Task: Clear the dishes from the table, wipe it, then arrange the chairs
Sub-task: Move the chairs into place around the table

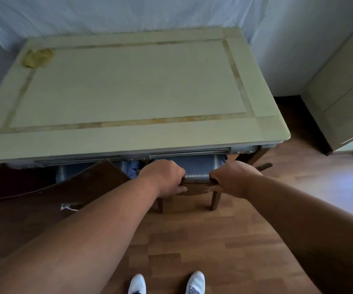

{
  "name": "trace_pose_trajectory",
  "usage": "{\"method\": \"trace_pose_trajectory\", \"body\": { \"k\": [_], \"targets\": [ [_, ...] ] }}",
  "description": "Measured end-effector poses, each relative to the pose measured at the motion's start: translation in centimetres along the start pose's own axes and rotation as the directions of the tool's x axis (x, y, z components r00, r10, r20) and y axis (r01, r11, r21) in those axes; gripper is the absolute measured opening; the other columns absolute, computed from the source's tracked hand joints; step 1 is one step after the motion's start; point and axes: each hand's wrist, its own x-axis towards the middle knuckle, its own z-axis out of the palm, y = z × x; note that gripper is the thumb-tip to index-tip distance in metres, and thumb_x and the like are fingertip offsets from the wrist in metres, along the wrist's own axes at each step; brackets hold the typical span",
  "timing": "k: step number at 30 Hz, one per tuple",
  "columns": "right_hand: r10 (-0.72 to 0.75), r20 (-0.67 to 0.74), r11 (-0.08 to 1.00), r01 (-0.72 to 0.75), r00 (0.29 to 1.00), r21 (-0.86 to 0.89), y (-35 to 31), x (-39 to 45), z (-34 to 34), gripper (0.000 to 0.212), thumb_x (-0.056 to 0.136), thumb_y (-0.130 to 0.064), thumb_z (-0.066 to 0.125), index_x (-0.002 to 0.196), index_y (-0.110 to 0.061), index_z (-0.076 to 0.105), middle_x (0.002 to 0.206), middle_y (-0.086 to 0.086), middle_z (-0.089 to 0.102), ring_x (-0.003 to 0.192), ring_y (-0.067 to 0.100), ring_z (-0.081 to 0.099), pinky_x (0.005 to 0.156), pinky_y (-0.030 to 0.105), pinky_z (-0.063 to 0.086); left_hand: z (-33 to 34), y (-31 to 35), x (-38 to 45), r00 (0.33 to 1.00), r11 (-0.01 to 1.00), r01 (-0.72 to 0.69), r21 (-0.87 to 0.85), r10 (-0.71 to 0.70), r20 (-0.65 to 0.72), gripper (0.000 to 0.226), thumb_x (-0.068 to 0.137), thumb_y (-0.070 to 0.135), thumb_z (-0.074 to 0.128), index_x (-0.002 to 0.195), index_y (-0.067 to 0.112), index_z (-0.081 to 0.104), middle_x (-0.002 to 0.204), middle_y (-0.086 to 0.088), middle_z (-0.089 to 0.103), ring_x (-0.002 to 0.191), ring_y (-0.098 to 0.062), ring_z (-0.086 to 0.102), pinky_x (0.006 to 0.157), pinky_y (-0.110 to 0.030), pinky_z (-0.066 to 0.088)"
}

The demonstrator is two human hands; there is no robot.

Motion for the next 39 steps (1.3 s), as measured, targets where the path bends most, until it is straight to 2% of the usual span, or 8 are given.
{"method": "trace_pose_trajectory", "body": {
  "k": [4, 10, 22, 28, 32, 34, 36, 39],
  "targets": [
    [0.001, -0.007, 1.000, -0.001, 1.000, 0.004, 1.0, 1.1, -0.5, 0.037, 0.107, -0.062, 0.050, 0.111, -0.026, 0.061, 0.089, -0.001, 0.060, 0.081, 0.027, 0.058, 0.071, 0.037, 0.048, -0.4, -0.9, 1.2, 1.000, 1.000, 0.016, -0.011, -0.016, -0.002, 0.035, 0.100, 0.063, 0.059, 0.091, 0.030, 0.053, 0.085, 0.004, 0.057, 0.079, -0.024, 0.059, 0.067, -0.039, 0.052],
    [0.019, -0.009, 0.998, -0.019, 1.000, 0.059, 1.9, 2.2, -0.8, 0.037, 0.104, -0.065, 0.053, 0.098, -0.029, 0.052, 0.084, -0.003, 0.057, 0.080, 0.027, 0.057, 0.070, 0.038, 0.050, -0.4, -1.4, 2.1, 0.999, 0.997, 0.042, -0.058, -0.043, -0.014, 0.032, 0.098, 0.062, 0.060, 0.087, 0.034, 0.050, 0.078, 0.010, 0.052, 0.078, -0.020, 0.061, 0.065, -0.038, 0.051],
    [0.064, 0.021, 0.993, -0.066, 0.998, 0.096, 2.0, 2.7, -1.6, 0.036, 0.103, -0.063, 0.057, 0.103, -0.028, 0.058, 0.089, -0.003, 0.063, 0.081, 0.021, 0.059, 0.065, 0.036, 0.043, -1.1, -1.5, 2.3, 0.998, 0.996, 0.070, -0.047, -0.070, 0.005, 0.032, 0.098, 0.064, 0.058, 0.096, 0.032, 0.061, 0.086, 0.008, 0.061, 0.080, -0.019, 0.063, 0.074, -0.041, 0.059],
    [0.079, 0.020, 0.993, -0.080, 0.997, 0.082, 1.7, 2.7, -2.1, 0.035, 0.105, -0.063, 0.055, 0.103, -0.029, 0.053, 0.085, -0.005, 0.058, 0.074, 0.017, 0.052, 0.068, 0.037, 0.042, -1.1, -1.1, 2.4, 0.990, 0.991, 0.131, -0.001, -0.131, -0.048, 0.034, 0.098, 0.068, 0.056, 0.096, 0.034, 0.060, 0.085, 0.007, 0.057, 0.081, -0.021, 0.061, 0.073, -0.038, 0.053],
    [0.137, -0.002, 0.985, -0.136, 0.991, 0.103, 1.0, 2.7, -1.7, 0.033, 0.104, -0.063, 0.057, 0.100, -0.032, 0.048, 0.083, -0.006, 0.053, 0.080, 0.021, 0.055, 0.073, 0.039, 0.045, -1.0, -0.4, 2.0, 0.977, 0.975, 0.208, 0.084, -0.202, -0.075, 0.046, 0.097, 0.075, 0.052, 0.098, 0.031, 0.064, 0.083, 0.006, 0.057, 0.095, -0.024, 0.066, 0.098, -0.051, 0.042],
    [0.187, -0.047, 0.977, -0.180, 0.981, 0.118, 0.4, 2.4, -1.2, 0.031, 0.104, -0.062, 0.059, 0.101, -0.033, 0.049, 0.089, -0.005, 0.058, 0.088, 0.023, 0.058, 0.078, 0.040, 0.046, -0.5, 0.4, 1.7, 0.946, 0.945, 0.315, 0.085, -0.305, -0.112, 0.052, 0.093, 0.080, 0.053, 0.103, 0.031, 0.069, 0.096, 0.002, 0.069, 0.116, -0.029, 0.064, 0.113, -0.063, 0.029],
    [0.235, -0.108, 0.966, -0.220, 0.966, 0.135, -0.3, 2.1, -0.9, 0.030, 0.102, -0.062, 0.061, 0.107, -0.033, 0.058, 0.105, -0.002, 0.070, 0.103, 0.026, 0.066, 0.089, 0.044, 0.045, -0.3, 1.5, 1.1, 0.894, 0.898, 0.436, 0.060, -0.425, -0.140, 0.067, 0.088, 0.084, 0.053, 0.124, 0.030, 0.068, 0.137, -0.010, 0.068, 0.149, -0.044, 0.042, 0.118, -0.080, 0.004],
    [0.332, -0.165, 0.939, -0.308, 0.929, 0.155, -1.5, 1.9, -0.1, 0.041, 0.098, -0.064, 0.064, 0.122, -0.031, 0.064, 0.125, 0.001, 0.071, 0.124, 0.029, 0.063, 0.108, 0.051, 0.039, -0.6, 2.9, 0.2, 0.835, 0.839, 0.544, 0.027, -0.537, -0.118, 0.094, 0.087, 0.085, 0.054, 0.160, 0.027, 0.039, 0.175, -0.026, 0.018, 0.160, -0.058, -0.008, 0.111, -0.088, -0.011]
  ]
}}
